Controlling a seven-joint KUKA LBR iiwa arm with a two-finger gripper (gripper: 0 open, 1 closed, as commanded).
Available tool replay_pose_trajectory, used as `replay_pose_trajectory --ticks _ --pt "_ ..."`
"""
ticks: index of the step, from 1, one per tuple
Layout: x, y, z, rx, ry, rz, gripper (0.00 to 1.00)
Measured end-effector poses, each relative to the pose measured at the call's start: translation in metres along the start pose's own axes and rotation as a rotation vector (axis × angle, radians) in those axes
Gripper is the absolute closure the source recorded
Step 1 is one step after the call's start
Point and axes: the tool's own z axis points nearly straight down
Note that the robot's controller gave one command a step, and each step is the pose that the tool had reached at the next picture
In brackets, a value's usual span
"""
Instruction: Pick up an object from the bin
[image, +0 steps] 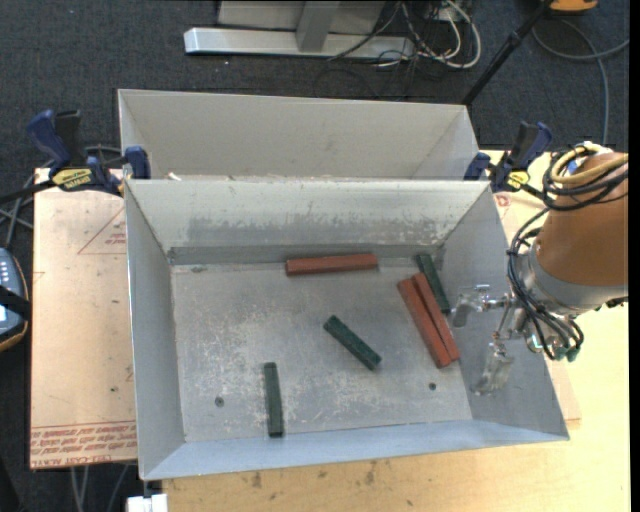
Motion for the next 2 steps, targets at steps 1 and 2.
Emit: replay_pose_trajectory --ticks 1,2 --pt "-0.002 0.001 -0.003 0.001 -0.007 -0.004 0.00" --pt "-0.027 0.052 0.066 0.001 -0.013 0.015 0.00"
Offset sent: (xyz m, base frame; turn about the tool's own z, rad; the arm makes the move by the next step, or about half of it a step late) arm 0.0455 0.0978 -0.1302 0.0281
